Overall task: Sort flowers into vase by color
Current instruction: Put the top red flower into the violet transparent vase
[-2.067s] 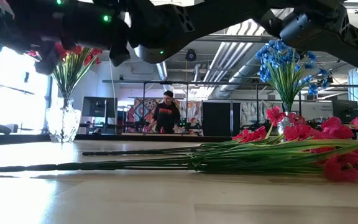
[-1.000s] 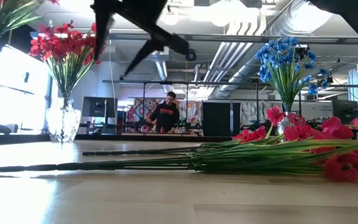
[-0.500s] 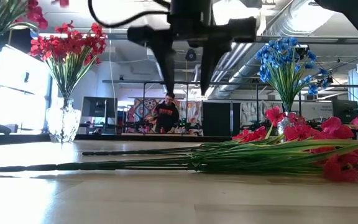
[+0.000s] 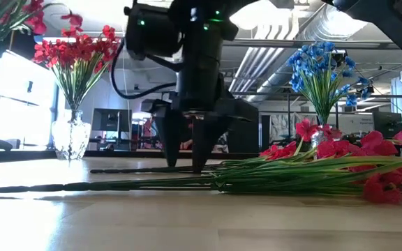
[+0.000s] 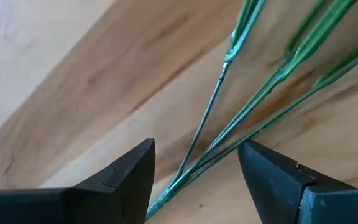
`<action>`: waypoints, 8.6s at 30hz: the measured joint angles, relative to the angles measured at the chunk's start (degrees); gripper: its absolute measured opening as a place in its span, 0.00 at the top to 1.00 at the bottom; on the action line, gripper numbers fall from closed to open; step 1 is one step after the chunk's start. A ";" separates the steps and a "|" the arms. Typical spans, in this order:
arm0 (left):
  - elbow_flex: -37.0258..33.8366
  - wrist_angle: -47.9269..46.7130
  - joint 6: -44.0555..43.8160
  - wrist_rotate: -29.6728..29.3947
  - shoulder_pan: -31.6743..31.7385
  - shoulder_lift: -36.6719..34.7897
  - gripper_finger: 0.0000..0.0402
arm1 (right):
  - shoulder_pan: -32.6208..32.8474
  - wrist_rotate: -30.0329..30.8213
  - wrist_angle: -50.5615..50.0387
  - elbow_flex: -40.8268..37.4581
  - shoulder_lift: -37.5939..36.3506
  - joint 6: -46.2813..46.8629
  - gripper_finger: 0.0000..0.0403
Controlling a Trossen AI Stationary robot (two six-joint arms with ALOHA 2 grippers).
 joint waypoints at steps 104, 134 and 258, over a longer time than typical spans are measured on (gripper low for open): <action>-0.15 -10.11 -17.16 -5.10 0.00 2.07 0.96 | -6.16 0.21 14.24 18.79 4.49 -81.34 1.00; -6.45 -10.10 -26.94 -4.77 0.02 -0.17 0.96 | -4.93 -4.65 42.90 18.83 15.29 -106.44 0.54; -33.74 37.27 -62.34 50.32 62.94 52.36 0.53 | -43.42 -0.86 -22.27 19.12 -28.18 -135.17 0.41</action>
